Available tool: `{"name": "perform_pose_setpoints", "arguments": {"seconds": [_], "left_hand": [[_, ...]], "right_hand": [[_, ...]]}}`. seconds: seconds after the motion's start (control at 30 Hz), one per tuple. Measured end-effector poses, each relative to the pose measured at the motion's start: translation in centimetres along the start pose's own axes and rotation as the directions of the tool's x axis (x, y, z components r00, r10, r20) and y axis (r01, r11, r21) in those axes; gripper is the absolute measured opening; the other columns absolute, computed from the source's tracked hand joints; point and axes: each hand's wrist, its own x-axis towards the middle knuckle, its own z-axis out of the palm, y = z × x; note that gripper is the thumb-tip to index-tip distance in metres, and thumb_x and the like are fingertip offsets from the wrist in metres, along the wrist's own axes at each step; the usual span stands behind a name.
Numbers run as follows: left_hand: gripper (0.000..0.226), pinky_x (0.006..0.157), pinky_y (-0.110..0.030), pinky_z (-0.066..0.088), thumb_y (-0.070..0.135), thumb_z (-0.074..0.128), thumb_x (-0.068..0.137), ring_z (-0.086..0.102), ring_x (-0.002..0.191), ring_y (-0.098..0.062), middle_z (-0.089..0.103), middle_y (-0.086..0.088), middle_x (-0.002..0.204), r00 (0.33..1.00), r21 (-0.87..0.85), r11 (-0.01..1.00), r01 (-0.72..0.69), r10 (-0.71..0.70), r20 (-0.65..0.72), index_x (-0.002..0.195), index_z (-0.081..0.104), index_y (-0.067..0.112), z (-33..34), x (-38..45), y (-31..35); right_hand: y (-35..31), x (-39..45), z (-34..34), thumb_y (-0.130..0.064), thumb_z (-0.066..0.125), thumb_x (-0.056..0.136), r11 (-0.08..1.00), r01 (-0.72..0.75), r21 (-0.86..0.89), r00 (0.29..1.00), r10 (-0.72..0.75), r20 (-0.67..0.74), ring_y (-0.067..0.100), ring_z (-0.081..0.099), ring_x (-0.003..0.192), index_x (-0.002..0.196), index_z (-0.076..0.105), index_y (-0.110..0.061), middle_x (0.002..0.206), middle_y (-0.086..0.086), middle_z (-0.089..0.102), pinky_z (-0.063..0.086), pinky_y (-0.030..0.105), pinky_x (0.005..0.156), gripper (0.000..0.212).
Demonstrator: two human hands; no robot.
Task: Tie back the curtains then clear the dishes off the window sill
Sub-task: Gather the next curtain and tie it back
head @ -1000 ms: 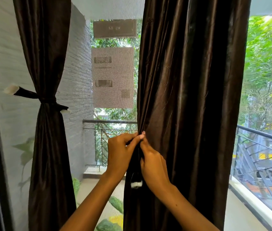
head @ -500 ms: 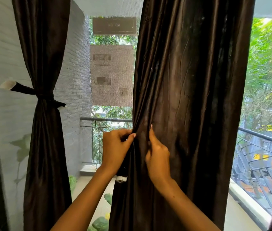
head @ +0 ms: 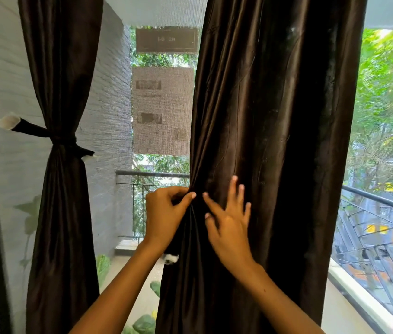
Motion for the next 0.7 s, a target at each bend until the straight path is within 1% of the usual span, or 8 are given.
{"name": "perform_pose_setpoints", "arguments": {"seconds": [0.1, 0.2, 0.27, 0.37, 0.4, 0.47, 0.57, 0.7], "left_hand": [[0.010, 0.077, -0.029, 0.058, 0.016, 0.075, 0.079, 0.070, 0.074, -0.004, 0.075, 0.002, 0.078, 0.999, -0.019, 1.000, 0.021, -0.021, 0.026, 0.088, 0.077, 0.011, -0.4, 0.3, -0.6], [0.008, 0.075, -0.019, 0.056, 0.012, 0.074, 0.079, 0.069, 0.074, -0.001, 0.074, 0.001, 0.080, 0.997, -0.069, 0.997, 0.025, -0.020, 0.068, 0.087, 0.076, 0.013, -0.6, 0.3, -0.4], [0.008, 0.074, -0.014, 0.054, 0.012, 0.074, 0.080, 0.069, 0.074, 0.001, 0.075, 0.001, 0.080, 0.998, -0.070, 0.997, 0.016, -0.011, 0.068, 0.087, 0.076, 0.015, -0.4, 0.4, -0.3], [0.008, 0.071, -0.010, 0.052, 0.016, 0.074, 0.080, 0.066, 0.071, 0.006, 0.074, 0.005, 0.079, 0.999, 0.024, 0.999, -0.038, 0.037, 0.018, 0.088, 0.077, 0.014, -0.1, 0.2, -0.4], [0.009, 0.070, -0.008, 0.051, 0.015, 0.074, 0.080, 0.065, 0.070, 0.010, 0.074, 0.005, 0.078, 0.998, 0.057, 0.997, -0.060, 0.061, -0.003, 0.088, 0.077, 0.014, 0.0, 0.1, -0.3], [0.009, 0.067, -0.005, 0.049, 0.014, 0.074, 0.079, 0.061, 0.067, 0.015, 0.074, 0.005, 0.078, 0.996, 0.074, 0.993, -0.089, 0.091, -0.019, 0.088, 0.077, 0.013, 0.1, -0.2, -0.1], [0.012, 0.067, -0.004, 0.048, 0.013, 0.074, 0.080, 0.060, 0.070, 0.017, 0.073, 0.006, 0.081, 0.996, 0.050, 0.995, -0.091, 0.092, -0.010, 0.092, 0.077, 0.012, 0.3, -0.6, 0.4], [0.009, 0.065, -0.015, 0.052, 0.017, 0.073, 0.081, 0.066, 0.072, 0.004, 0.074, 0.004, 0.077, 0.995, 0.014, 0.995, -0.103, 0.103, -0.005, 0.089, 0.077, 0.016, 0.3, -1.1, 0.9]], "right_hand": [[1.0, 1.3, -0.9, -0.062, 0.055, 0.082, 0.948, -0.317, 0.021, 0.926, 0.314, -0.211, 0.032, -0.014, 0.144, 0.152, 0.009, -0.017, 0.156, 0.018, -0.018, 0.004, 0.060, 0.112, 0.095], [1.0, 3.0, -1.3, -0.066, 0.065, 0.062, 0.848, -0.379, 0.371, 0.911, 0.412, -0.010, 0.022, 0.003, 0.147, 0.149, -0.015, -0.015, 0.159, 0.010, -0.003, 0.012, 0.043, 0.118, 0.129], [0.8, 3.6, -1.4, -0.044, 0.073, 0.075, 0.802, -0.339, 0.491, 0.932, 0.359, 0.057, 0.014, 0.028, 0.139, 0.151, -0.006, -0.015, 0.153, 0.002, 0.026, 0.025, 0.025, 0.113, 0.114], [0.2, 2.8, -0.9, -0.011, 0.057, 0.090, 0.937, -0.140, 0.321, 0.978, 0.181, -0.101, 0.021, 0.056, 0.117, 0.146, 0.033, -0.007, 0.129, 0.012, 0.058, 0.037, 0.015, 0.091, 0.061], [-0.1, 2.3, -0.6, -0.006, 0.051, 0.086, 0.952, -0.091, 0.291, 0.984, 0.132, -0.123, 0.021, 0.059, 0.111, 0.143, 0.039, -0.006, 0.124, 0.014, 0.062, 0.038, 0.013, 0.088, 0.058], [-0.7, 1.1, 0.2, 0.008, 0.047, 0.079, 0.968, -0.036, 0.248, 0.997, 0.052, -0.058, 0.023, 0.059, 0.113, 0.144, 0.037, -0.009, 0.131, 0.013, 0.057, 0.038, 0.015, 0.092, 0.068], [-0.9, 0.0, 0.5, 0.013, 0.041, 0.079, 0.984, 0.011, 0.175, 0.993, -0.031, 0.112, 0.029, 0.052, 0.123, 0.150, 0.020, -0.017, 0.150, 0.005, 0.037, 0.041, 0.035, 0.103, 0.080], [-1.2, -0.7, 0.3, -0.006, 0.040, 0.092, 0.977, 0.101, 0.189, 0.973, -0.137, 0.188, 0.010, 0.021, 0.143, 0.151, 0.012, -0.017, 0.157, -0.008, 0.006, 0.017, 0.011, 0.111, 0.066]]}}
